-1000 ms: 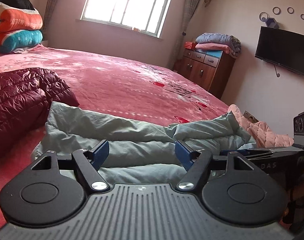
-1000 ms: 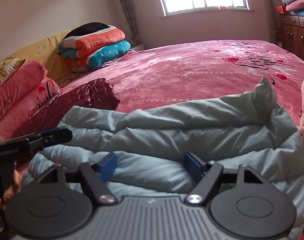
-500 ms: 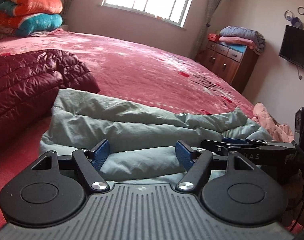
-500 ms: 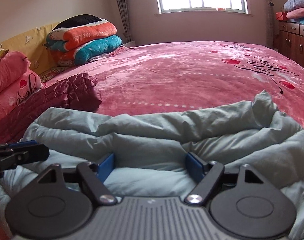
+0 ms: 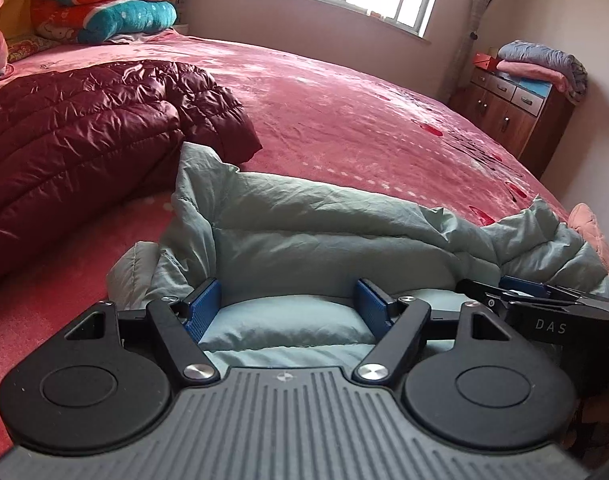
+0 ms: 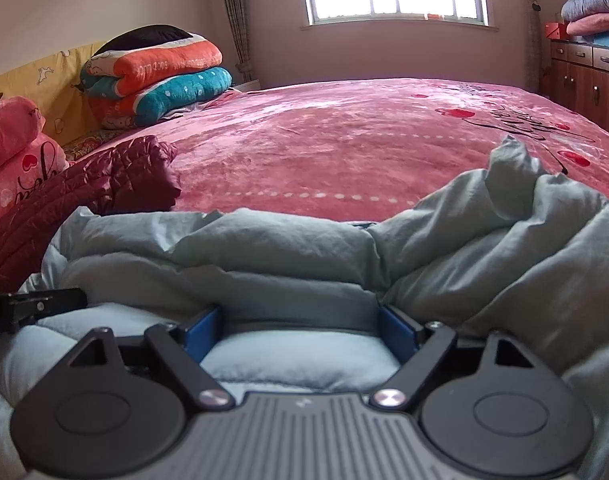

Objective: Fold large clothes
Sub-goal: 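Press the folded grey-green jacket flat with both open tools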

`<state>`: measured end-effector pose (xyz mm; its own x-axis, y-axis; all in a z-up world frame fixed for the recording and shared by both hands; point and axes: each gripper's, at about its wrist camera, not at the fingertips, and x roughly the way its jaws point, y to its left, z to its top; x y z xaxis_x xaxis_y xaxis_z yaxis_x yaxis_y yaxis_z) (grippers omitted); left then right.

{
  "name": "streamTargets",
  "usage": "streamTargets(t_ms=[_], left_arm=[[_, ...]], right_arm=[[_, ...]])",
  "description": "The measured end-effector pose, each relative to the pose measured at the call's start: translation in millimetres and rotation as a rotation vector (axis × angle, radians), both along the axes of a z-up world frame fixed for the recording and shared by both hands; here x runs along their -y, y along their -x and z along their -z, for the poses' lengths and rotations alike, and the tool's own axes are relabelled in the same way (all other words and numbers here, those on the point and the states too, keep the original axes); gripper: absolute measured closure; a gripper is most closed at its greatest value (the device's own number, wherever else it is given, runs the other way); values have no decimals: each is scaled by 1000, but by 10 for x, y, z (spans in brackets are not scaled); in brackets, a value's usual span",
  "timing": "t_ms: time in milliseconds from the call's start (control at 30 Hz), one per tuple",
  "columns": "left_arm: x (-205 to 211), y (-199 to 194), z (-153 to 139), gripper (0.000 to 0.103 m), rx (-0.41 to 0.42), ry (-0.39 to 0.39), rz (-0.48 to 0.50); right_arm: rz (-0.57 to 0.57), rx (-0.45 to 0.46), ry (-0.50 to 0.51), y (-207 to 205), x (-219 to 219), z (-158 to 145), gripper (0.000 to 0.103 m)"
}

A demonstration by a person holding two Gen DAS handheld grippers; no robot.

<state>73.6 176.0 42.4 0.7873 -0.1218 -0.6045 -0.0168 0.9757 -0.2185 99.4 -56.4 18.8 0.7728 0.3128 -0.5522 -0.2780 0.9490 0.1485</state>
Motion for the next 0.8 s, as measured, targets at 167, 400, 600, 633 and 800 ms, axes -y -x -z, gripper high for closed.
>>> streamTargets(t_ms=[167,400,600,633,800], left_arm=[[22,25,-100,13,14,20,-18],[163,136,-305,11,84,34,22],[519,93,-332,5,101,7,92],[583,88,-327,5,100,1,101],[804,49,-277,3,100,-54,111]], right_arm=[[9,-5,-23,66,66,-100,17],[116,-4,-60,319,367,-351,10],[168,-7,-12,471,560,-389,9],[170,-5,2,483,580,-380,9],[173,3,41,496,666,-319,9]])
